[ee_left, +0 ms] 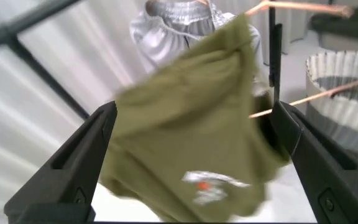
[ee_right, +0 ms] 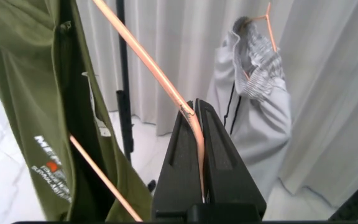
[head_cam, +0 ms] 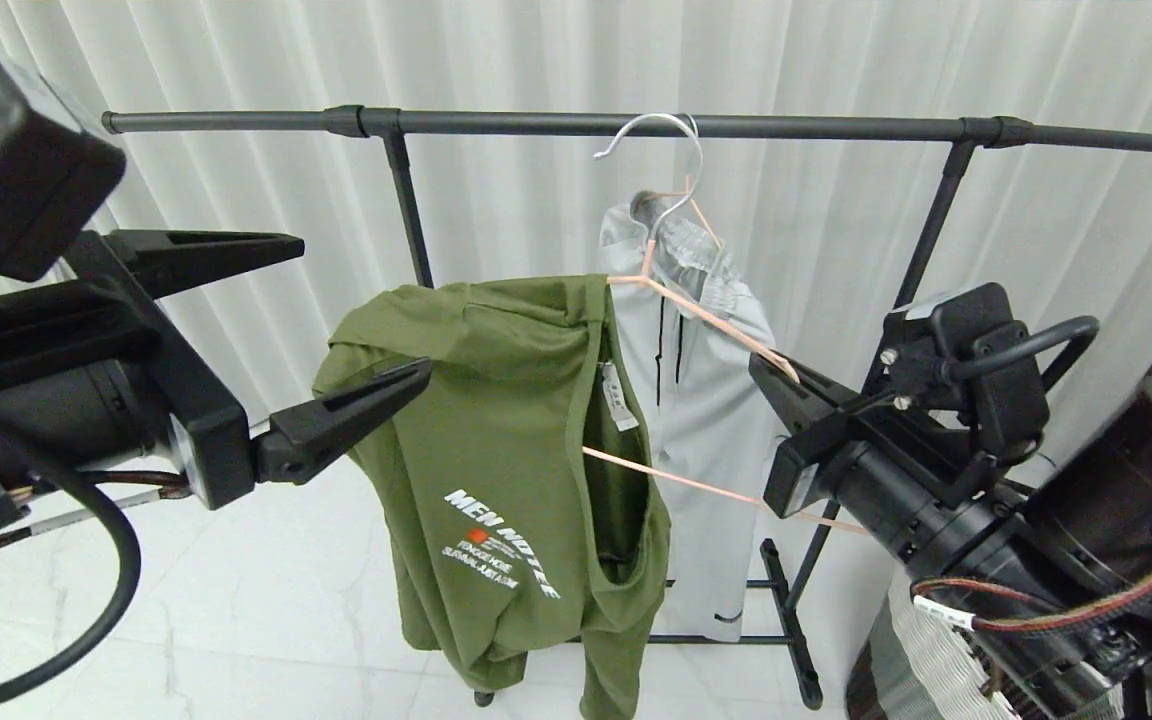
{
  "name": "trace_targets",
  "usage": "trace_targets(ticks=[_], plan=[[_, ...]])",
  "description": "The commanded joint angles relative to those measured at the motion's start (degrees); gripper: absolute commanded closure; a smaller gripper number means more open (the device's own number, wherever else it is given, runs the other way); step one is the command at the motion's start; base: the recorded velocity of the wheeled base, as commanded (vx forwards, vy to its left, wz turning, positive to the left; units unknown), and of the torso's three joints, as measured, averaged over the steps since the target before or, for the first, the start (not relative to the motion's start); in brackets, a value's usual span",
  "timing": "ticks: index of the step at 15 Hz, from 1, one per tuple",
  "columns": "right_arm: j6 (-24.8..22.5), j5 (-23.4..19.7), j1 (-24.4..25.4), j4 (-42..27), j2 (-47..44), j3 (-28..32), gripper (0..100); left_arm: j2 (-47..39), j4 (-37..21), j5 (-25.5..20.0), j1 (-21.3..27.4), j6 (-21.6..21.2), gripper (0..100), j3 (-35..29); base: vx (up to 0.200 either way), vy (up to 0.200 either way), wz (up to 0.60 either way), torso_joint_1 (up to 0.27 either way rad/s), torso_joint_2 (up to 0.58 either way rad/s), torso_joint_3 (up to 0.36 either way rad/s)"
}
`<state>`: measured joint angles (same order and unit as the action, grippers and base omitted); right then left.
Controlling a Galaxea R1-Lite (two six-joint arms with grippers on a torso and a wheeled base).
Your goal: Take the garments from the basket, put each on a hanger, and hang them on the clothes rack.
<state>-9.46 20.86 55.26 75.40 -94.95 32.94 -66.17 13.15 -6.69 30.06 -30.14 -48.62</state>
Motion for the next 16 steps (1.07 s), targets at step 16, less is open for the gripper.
trace_targets(ticks=[16], plan=[[-8.38,-2.14,3.45,1.33,7.41,-10.26,100,-17.24,0.03,-16.33,2.28,-5.64,0,-2.8,0.0,0.0,0.0,0.0,0.0,0.0]])
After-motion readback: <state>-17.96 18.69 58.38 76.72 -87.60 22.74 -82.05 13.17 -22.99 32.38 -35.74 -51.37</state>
